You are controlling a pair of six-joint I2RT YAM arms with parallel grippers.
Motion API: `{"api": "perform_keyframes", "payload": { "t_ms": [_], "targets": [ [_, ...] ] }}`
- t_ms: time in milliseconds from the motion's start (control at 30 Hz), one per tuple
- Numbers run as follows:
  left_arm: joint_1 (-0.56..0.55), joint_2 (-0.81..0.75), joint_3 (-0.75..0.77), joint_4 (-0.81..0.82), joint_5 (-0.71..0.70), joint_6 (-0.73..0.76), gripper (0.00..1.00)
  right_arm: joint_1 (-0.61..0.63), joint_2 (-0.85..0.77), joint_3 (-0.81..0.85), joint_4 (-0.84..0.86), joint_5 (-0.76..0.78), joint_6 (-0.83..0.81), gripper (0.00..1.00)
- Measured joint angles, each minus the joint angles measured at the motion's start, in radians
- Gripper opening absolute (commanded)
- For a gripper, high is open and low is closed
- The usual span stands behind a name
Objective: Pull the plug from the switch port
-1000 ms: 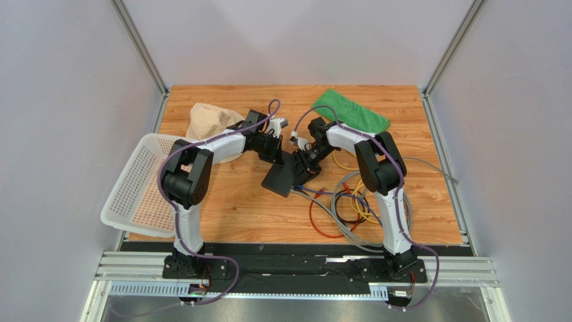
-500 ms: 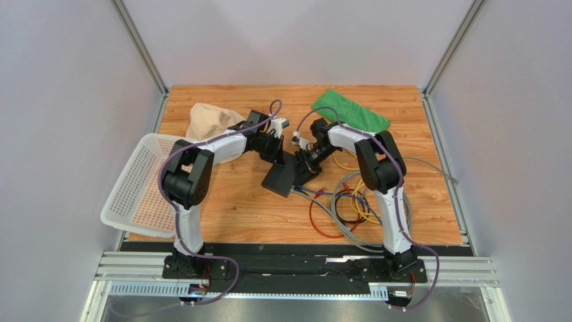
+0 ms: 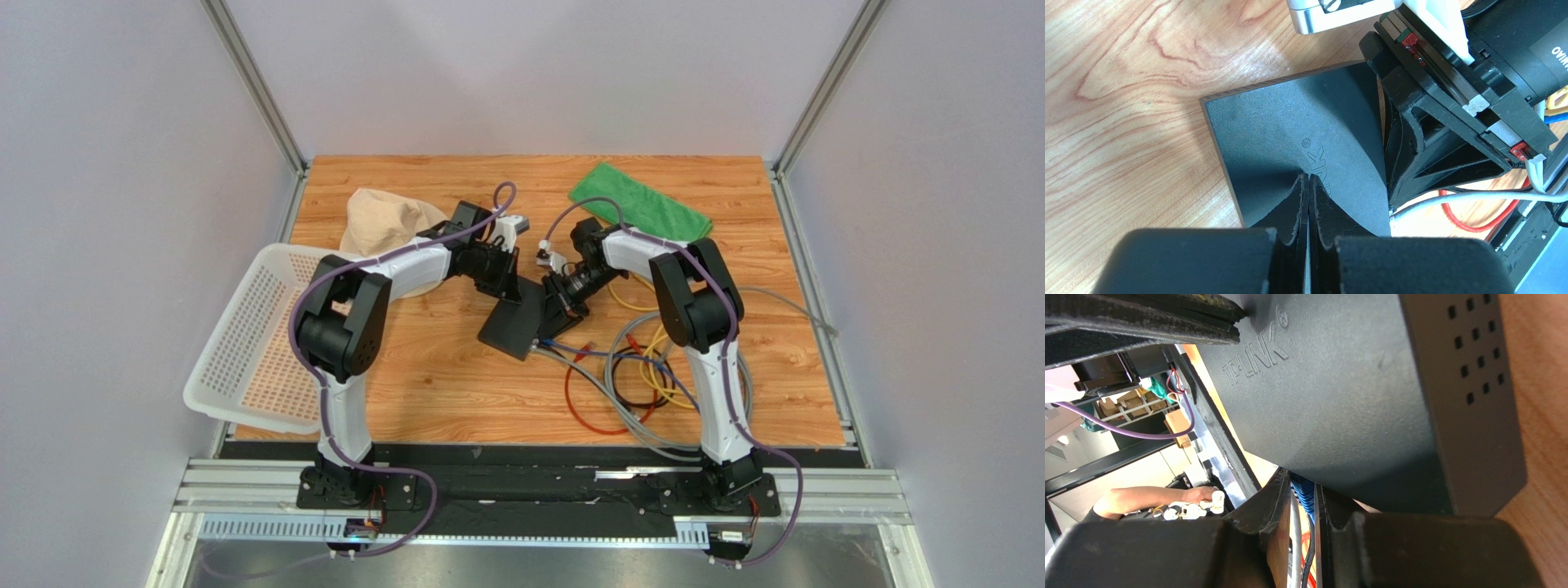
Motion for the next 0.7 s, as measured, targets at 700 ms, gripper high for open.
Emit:
{"api": "perform_keyframes", "payload": {
  "t_ms": [700],
  "targets": [
    [-0.021, 0.000, 0.001, 0.008, -0.012, 0.025, 0.00, 0.000, -0.034, -0.040, 0.046, 0.017, 0.002, 0.00]
  ]
}}
